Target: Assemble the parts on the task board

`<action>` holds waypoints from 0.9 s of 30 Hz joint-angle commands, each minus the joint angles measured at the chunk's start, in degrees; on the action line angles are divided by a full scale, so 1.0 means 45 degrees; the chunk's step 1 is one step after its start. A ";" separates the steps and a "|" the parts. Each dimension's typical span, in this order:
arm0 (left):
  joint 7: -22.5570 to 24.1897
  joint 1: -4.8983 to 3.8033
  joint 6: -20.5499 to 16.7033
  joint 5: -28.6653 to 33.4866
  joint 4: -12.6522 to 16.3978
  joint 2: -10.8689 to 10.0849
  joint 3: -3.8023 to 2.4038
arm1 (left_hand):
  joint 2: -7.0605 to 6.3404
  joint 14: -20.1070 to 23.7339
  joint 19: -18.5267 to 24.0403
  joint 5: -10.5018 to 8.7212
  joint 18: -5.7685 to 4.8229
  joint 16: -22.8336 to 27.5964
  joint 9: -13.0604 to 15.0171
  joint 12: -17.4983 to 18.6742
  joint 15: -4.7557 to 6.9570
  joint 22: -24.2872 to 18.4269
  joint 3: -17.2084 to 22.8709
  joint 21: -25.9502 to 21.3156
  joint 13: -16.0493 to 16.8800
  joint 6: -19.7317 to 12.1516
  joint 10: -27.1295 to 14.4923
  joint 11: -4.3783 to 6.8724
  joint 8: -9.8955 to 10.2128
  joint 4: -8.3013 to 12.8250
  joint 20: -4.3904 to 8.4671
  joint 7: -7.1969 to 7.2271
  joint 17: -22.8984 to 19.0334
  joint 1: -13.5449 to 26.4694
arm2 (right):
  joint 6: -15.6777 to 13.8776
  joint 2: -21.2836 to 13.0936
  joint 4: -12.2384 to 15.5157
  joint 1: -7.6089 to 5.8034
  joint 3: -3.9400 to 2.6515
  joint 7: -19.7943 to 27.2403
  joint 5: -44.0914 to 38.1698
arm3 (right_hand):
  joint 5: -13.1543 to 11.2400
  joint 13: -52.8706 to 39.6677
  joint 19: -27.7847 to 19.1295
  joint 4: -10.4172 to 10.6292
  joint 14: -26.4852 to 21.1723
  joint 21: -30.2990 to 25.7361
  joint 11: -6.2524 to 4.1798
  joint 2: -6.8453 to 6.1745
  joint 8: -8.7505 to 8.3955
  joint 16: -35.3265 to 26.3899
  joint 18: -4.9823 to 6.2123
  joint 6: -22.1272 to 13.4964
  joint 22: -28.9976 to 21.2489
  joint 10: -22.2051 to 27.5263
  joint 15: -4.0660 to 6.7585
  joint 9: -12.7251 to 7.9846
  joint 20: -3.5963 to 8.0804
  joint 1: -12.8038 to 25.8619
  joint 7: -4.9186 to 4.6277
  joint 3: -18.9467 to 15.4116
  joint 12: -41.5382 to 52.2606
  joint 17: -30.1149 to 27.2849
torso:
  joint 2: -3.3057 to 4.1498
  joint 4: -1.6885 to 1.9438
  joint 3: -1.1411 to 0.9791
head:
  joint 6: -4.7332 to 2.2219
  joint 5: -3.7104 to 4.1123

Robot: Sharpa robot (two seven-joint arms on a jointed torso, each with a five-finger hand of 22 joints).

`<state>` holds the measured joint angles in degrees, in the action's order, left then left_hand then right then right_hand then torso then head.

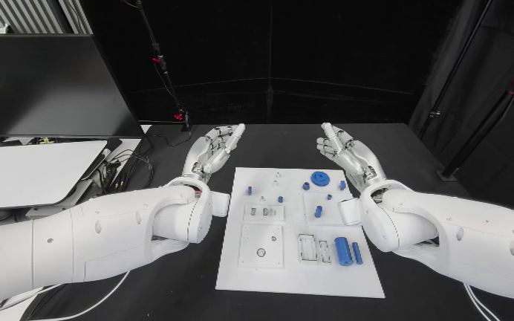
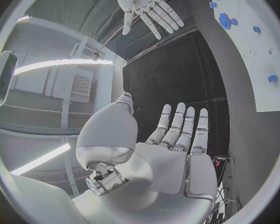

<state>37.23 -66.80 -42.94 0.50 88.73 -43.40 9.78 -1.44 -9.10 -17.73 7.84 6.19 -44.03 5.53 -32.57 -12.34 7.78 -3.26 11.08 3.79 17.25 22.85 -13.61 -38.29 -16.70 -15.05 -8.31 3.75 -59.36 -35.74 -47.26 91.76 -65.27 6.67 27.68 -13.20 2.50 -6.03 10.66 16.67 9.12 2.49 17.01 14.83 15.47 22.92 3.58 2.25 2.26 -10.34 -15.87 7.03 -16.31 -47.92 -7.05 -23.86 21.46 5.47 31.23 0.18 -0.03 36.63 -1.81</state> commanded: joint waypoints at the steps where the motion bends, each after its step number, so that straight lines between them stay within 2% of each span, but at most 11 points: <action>1: 0.4199 -0.0232 0.0419 -0.0092 -0.0043 0.0054 0.0218 | 0.0018 -0.0002 -0.0071 0.0044 0.0098 -0.0070 0.0010 -0.0058 -0.0051 0.0011 -0.0008 0.0043 0.0010 0.0059 0.0058 -0.0009 -0.0069 -0.0050 -0.0008 -0.1715 0.0010 -0.0091 | 0.1206 -0.0048 0.0086 -0.0123 0.0092 -0.0123 -0.1740 | 0.0044 -0.0011 -0.0001 0.0001 -0.0005 0.0044 0.0048 0.0001 0.0044 0.0037 0.0177 0.0085 0.0011 0.0009 -0.0049 0.0010 -0.0062 -0.0086 -0.2200 -0.0050 0.0032 0.0010 | 0.0000 0.0000 -0.0001 | -0.0002 0.0000; 3: 0.4615 -0.0354 0.0465 -0.0097 -0.0064 0.0077 0.0385 | 0.0021 -0.0001 -0.0067 0.0044 0.0098 -0.0070 0.0010 -0.0058 -0.0051 0.0010 -0.0007 0.0041 0.0010 0.0059 0.0057 -0.0009 -0.0070 -0.0050 -0.0008 -0.1715 0.0010 -0.0091 | 0.1292 -0.0065 0.0100 -0.0159 0.0136 -0.0137 -0.1876 | 0.0044 -0.0012 0.0000 0.0001 -0.0005 0.0044 0.0048 0.0003 0.0043 0.0038 0.0177 0.0085 0.0011 0.0006 -0.0050 0.0010 -0.0062 -0.0086 -0.2199 -0.0051 0.0038 0.0010 | 0.0000 0.0000 -0.0001 | -0.0002 0.0000; 6: 0.5016 -0.0472 0.0510 -0.0102 -0.0084 0.0101 0.0547 | 0.0027 0.0001 -0.0069 0.0045 0.0098 -0.0071 0.0008 -0.0059 -0.0054 0.0012 -0.0006 0.0045 0.0009 0.0057 0.0053 -0.0012 -0.0073 -0.0049 -0.0009 -0.1719 0.0009 -0.0091 | 0.1308 -0.0068 0.0103 -0.0166 0.0145 -0.0139 -0.1901 | 0.0044 -0.0016 0.0002 0.0002 -0.0004 0.0045 0.0049 0.0008 0.0043 0.0044 0.0177 0.0085 0.0011 0.0000 -0.0050 0.0008 -0.0062 -0.0087 -0.2198 -0.0053 0.0054 0.0010 | 0.0000 0.0000 -0.0001 | -0.0002 0.0000; 10: 0.5153 -0.0512 0.0526 -0.0103 -0.0091 0.0108 0.0602 | 0.0044 0.0004 -0.0066 0.0048 0.0094 -0.0075 0.0003 -0.0066 -0.0065 0.0013 -0.0004 0.0049 0.0008 0.0057 0.0046 -0.0025 -0.0083 -0.0048 -0.0015 -0.1736 0.0009 -0.0091 | 0.1308 -0.0068 0.0103 -0.0166 0.0145 -0.0139 -0.1901 | 0.0044 -0.0017 0.0003 0.0002 -0.0003 0.0045 0.0049 0.0009 0.0045 0.0048 0.0177 0.0086 0.0012 -0.0002 -0.0051 0.0009 -0.0062 -0.0088 -0.2198 -0.0054 0.0059 0.0011 | 0.0000 0.0000 -0.0001 | -0.0002 0.0000; 11: 0.5009 -0.0513 0.0572 -0.0102 -0.0358 0.0364 0.0604 | 0.0052 0.0005 -0.0065 0.0049 0.0092 -0.0078 0.0001 -0.0070 -0.0071 0.0014 -0.0003 0.0051 0.0008 0.0058 0.0044 -0.0032 -0.0088 -0.0048 -0.0018 -0.1743 0.0009 -0.0092 | 0.1432 -0.0171 -0.0151 -0.0163 0.0152 -0.0114 -0.1901 | 0.0044 -0.0017 0.0003 0.0002 -0.0003 0.0045 0.0049 0.0009 0.0045 0.0048 0.0177 0.0086 0.0012 -0.0002 -0.0051 0.0009 -0.0062 -0.0088 -0.2198 -0.0054 0.0059 0.0011 | 0.0000 -0.0041 0.0015 | 0.0196 0.0012; 12: 0.5001 -0.0513 0.0574 -0.0102 -0.0376 0.0378 0.0604 | 0.0059 0.0005 -0.0065 0.0050 0.0090 -0.0081 0.0000 -0.0074 -0.0076 0.0015 -0.0002 0.0054 0.0008 0.0060 0.0044 -0.0039 -0.0094 -0.0047 -0.0022 -0.1750 0.0009 -0.0093 | 0.1450 -0.0181 -0.0165 -0.0163 0.0152 -0.0110 -0.1901 | 0.0044 -0.0017 0.0003 0.0002 -0.0003 0.0045 0.0049 0.0009 0.0045 0.0048 0.0177 0.0086 0.0012 -0.0002 -0.0051 0.0009 -0.0062 -0.0088 -0.2198 -0.0054 0.0059 0.0011 | 0.0004 -0.0036 0.0010 | 0.0229 0.0061; 18: 0.4944 -0.0516 0.0599 -0.0102 -0.0430 0.0419 0.0605 | 0.0087 0.0001 -0.0051 0.0054 0.0074 -0.0099 -0.0012 -0.0106 -0.0121 0.0016 -0.0005 0.0065 0.0010 0.0076 0.0051 -0.0082 -0.0130 -0.0044 -0.0052 -0.1790 0.0010 -0.0101 | 0.1513 -0.0282 -0.0156 -0.0164 0.0151 -0.0124 -0.1902 | 0.0044 -0.0017 0.0003 0.0002 -0.0003 0.0045 0.0049 0.0009 0.0045 0.0048 0.0177 0.0086 0.0012 -0.0002 -0.0051 0.0009 -0.0062 -0.0088 -0.2198 -0.0054 0.0059 0.0011 | 0.0043 -0.0055 0.0014 | 0.0263 0.0035; 20: 0.4902 -0.0518 0.0615 -0.0102 -0.0460 0.0450 0.0605 | 0.0105 0.0012 -0.0020 0.0053 0.0054 -0.0110 -0.0024 -0.0137 -0.0184 0.0010 -0.0011 0.0064 0.0010 0.0104 0.0057 -0.0111 -0.0171 -0.0043 -0.0104 -0.1808 0.0007 -0.0112 | 0.1533 -0.0381 -0.0106 -0.0165 0.0150 -0.0138 -0.1903 | 0.0043 -0.0027 0.0003 -0.0001 -0.0005 0.0045 0.0049 0.0017 0.0043 0.0048 0.0177 0.0086 0.0012 -0.0021 -0.0053 0.0005 -0.0063 -0.0097 -0.2196 -0.0057 0.0100 0.0008 | 0.0114 -0.0062 -0.0010 | 0.0260 0.0041; 22: 0.4875 -0.0519 0.0644 -0.0102 -0.0499 0.0490 0.0605 | 0.0115 0.0018 -0.0016 0.0052 0.0048 -0.0112 -0.0028 -0.0147 -0.0206 0.0012 -0.0011 0.0068 0.0009 0.0115 0.0058 -0.0122 -0.0186 -0.0042 -0.0122 -0.1813 0.0006 -0.0118 | 0.1530 -0.0466 -0.0064 -0.0166 0.0148 -0.0153 -0.1904 | 0.0043 -0.0029 0.0002 -0.0002 -0.0003 0.0045 0.0049 0.0018 0.0046 0.0053 0.0177 0.0087 0.0011 -0.0025 -0.0055 0.0006 -0.0063 -0.0099 -0.2194 -0.0058 0.0108 0.0009 | 0.0196 -0.0053 -0.0057 | 0.0260 0.0031; 23: 0.4868 -0.0519 0.0655 -0.0102 -0.0509 0.0502 0.0605 | 0.0122 0.0022 -0.0013 0.0052 0.0045 -0.0114 -0.0031 -0.0154 -0.0221 0.0013 -0.0011 0.0072 0.0009 0.0123 0.0059 -0.0130 -0.0196 -0.0041 -0.0135 -0.1817 0.0005 -0.0124 | 0.1533 -0.0497 -0.0050 -0.0167 0.0147 -0.0159 -0.1905 | 0.0043 -0.0033 -0.0001 -0.0004 0.0000 0.0045 0.0050 0.0019 0.0053 0.0061 0.0176 0.0088 0.0011 -0.0033 -0.0057 0.0008 -0.0063 -0.0104 -0.2192 -0.0060 0.0123 0.0010 | 0.0209 -0.0053 -0.0062 | 0.0266 0.0021; 27: 0.4845 -0.0522 0.0676 -0.0102 -0.0508 0.0511 0.0604 | 0.0152 0.0025 -0.0017 0.0056 0.0040 -0.0124 -0.0040 -0.0182 -0.0252 0.0020 -0.0008 0.0090 0.0010 0.0152 0.0077 -0.0159 -0.0226 -0.0038 -0.0164 -0.1837 0.0004 -0.0147 | 0.1594 -0.0623 0.0001 -0.0185 0.0144 -0.0226 -0.1944 | 0.0044 -0.0045 -0.0019 -0.0015 0.0008 0.0041 0.0052 0.0025 0.0066 0.0084 0.0171 0.0093 0.0007 -0.0068 -0.0073 0.0007 -0.0068 -0.0142 -0.2182 -0.0069 0.0180 0.0008 | 0.0419 -0.0069 -0.0130 | 0.0248 -0.0069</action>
<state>38.87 -69.02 -40.72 0.42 86.44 -41.13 12.55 -1.17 -8.98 -17.80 7.84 6.18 -44.24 5.41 -33.06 -12.89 7.79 -3.24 11.29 3.78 17.63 23.24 -14.01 -38.95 -16.71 -15.56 -8.33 3.74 -59.67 -29.54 -49.97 91.52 -65.95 7.36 26.66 -21.16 2.50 -6.16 10.66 16.67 9.12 2.49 17.01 14.84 15.47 22.95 3.57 2.25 2.25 -10.35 -15.87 7.02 -16.31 -47.93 -7.05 -23.86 22.13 5.45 32.29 -0.08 -0.32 37.77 -1.93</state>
